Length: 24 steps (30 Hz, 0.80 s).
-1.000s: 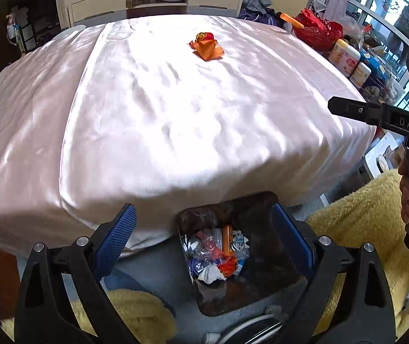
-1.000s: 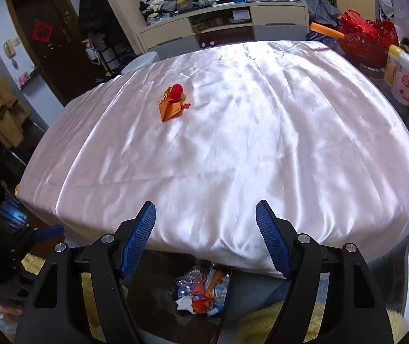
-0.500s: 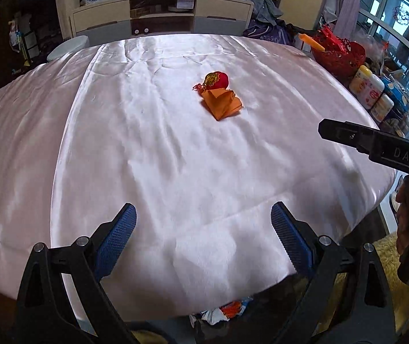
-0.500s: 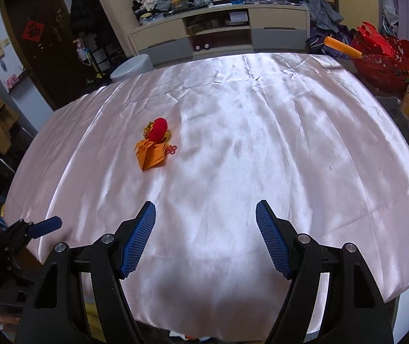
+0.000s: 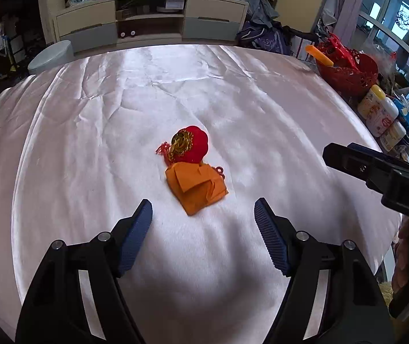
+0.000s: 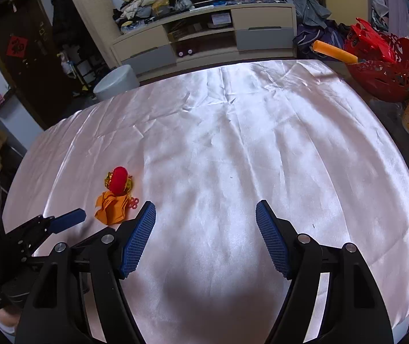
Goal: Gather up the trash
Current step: 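Move both open tools back over the table toward the remaining trash, then grasp the orange cloth with left tool while right tool grasps red ornament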
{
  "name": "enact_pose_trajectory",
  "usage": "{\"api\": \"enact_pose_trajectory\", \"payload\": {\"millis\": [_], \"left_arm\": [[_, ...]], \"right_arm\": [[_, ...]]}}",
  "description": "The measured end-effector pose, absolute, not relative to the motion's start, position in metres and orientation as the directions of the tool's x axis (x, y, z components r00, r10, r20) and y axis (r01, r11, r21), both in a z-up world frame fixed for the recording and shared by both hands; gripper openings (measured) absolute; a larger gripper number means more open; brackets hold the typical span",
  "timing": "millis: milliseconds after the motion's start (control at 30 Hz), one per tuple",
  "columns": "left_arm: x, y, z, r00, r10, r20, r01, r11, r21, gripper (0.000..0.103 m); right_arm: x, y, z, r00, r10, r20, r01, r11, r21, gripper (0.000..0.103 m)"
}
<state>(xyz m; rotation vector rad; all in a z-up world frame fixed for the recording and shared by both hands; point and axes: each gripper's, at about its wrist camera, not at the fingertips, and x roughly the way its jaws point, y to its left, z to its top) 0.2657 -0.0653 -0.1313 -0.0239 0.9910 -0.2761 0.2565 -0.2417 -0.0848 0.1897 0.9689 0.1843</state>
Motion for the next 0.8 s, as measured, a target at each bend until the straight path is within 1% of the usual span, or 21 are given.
{"api": "enact_pose_trajectory", "payload": {"millis": [100,133,233,500,800], "left_arm": [[0.278,-0.071,-0.137,0.508,-0.231,-0.830,0.219,0.966,-0.135,0.065],[0.282,-0.072,-0.139,0.504,-0.227,-0.833,0.221,0.967,-0.130,0.062],[0.288,-0.071,-0.145,0.488,-0.236,-0.840,0.223,0.965,-0.141,0.047],[0.278,-0.054,-0.132,0.491,-0.267,-0.829,0.251,0.955,-0.158,0.045],[0.259,-0.003,-0.119,0.527,-0.181,-0.831,0.187,0.978,-0.095,0.045]], "right_arm": [[0.263,-0.243,-0.086,0.548,0.238,-0.802,-0.074,0.969,0.237,0.073],[0.265,-0.243,-0.087,0.547,0.238,-0.803,-0.075,0.969,0.236,0.073],[0.270,-0.243,-0.086,0.546,0.242,-0.802,-0.078,0.968,0.239,0.073],[0.279,-0.221,-0.086,0.532,0.281,-0.799,-0.117,0.959,0.259,0.073],[0.289,-0.163,-0.094,0.493,0.347,-0.798,-0.220,0.937,0.272,0.073]]}}
